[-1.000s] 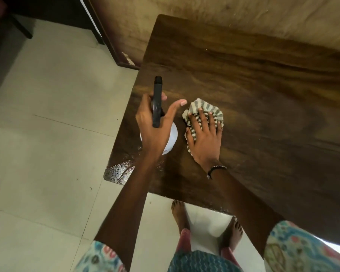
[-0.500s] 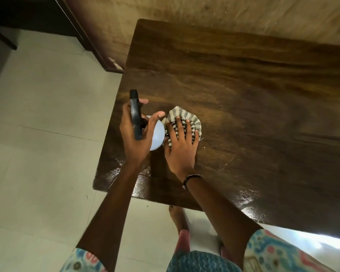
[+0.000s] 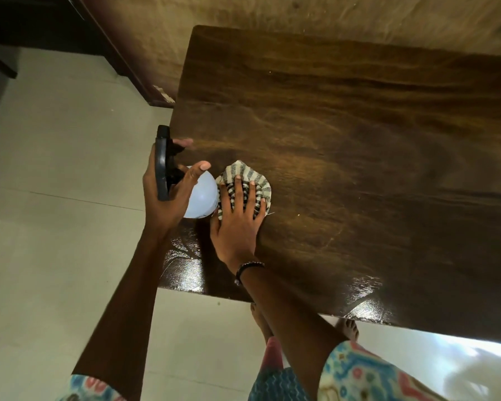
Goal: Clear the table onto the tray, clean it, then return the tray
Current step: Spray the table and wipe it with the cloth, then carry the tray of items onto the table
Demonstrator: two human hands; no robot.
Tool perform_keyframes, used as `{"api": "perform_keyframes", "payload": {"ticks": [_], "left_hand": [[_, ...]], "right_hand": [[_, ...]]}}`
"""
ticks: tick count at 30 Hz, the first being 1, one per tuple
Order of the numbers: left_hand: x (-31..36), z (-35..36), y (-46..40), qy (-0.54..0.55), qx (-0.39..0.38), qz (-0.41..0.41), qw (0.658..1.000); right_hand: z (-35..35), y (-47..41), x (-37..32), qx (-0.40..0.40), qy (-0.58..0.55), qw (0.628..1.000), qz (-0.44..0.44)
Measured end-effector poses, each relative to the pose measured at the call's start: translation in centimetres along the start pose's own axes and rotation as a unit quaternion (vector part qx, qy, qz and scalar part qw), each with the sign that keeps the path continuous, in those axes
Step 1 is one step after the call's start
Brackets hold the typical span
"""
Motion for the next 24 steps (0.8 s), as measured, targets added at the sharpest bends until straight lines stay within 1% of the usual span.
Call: {"api": "perform_keyframes", "payload": {"ticks": [2,4,8,11,13,15,16,18,20,21,22,23,24], "left_hand": [[0.0,0.1,0.1,0.004,-0.015,-0.015,1.0],[0.1,0.2,0.4,0.015,-0.012,-0.027,0.999],[0.1,0.2,0.6,0.027,-0.011,-0.023,0.999],[-1.0,0.2,0.6,0.054,-0.015,-0.071,0.996],[-2.4,0.5,1.0,0.064,-0.002,-0.131,0.989],[-3.8,0.8,2.1,0.047,0.025,-0.184,0.982],[-4.1,1.0,2.9,0.036,0.044,-0.192,0.98],[-4.1,1.1,5.2,0.056,0.106,-0.171,0.978],[-3.9,1.5,8.7,0.091,0.2,-0.142,0.965],[-3.7,2.2,10.6,0.089,0.239,-0.139,0.957],[-3.3,3.2,12.3,0.078,0.257,-0.141,0.953],[-2.9,4.5,13.8,0.063,0.253,-0.146,0.954],[-2.3,6.4,15.1,0.049,0.23,-0.15,0.96]], "right_hand": [[0.0,-0.1,0.0,0.0,0.002,1.0,0.0],[0.1,0.0,0.1,-0.004,0.006,1.0,-0.001],[-0.1,0.0,0.1,-0.014,0.004,1.0,-0.004],[-0.3,-0.1,0.1,-0.024,0.004,1.0,-0.003],[-0.5,0.0,-0.1,-0.032,0.001,0.999,-0.003],[-0.9,0.1,-0.1,-0.041,-0.019,0.999,-0.007],[-1.3,0.1,0.1,-0.048,-0.033,0.998,-0.012],[-2.3,0.1,0.4,-0.065,-0.08,0.994,-0.033],[-4.1,0.2,1.4,-0.07,-0.165,0.983,-0.048],[-5.4,0.5,2.5,-0.055,-0.204,0.976,-0.049],[-6.9,1.0,3.9,-0.031,-0.226,0.973,-0.046],[-8.3,1.6,5.6,-0.001,-0.231,0.972,-0.037],[-10.0,2.4,8.0,0.032,-0.224,0.974,-0.024]]}}
Point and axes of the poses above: each hand's wrist, its own y-axis away from the middle knuckle, its own z-axis out of the palm, x = y × z, the point moved 6 cm from there along -y, towards the middle knuckle, and after that the axes turned 12 degrees about -z, right-handed, at the moved point
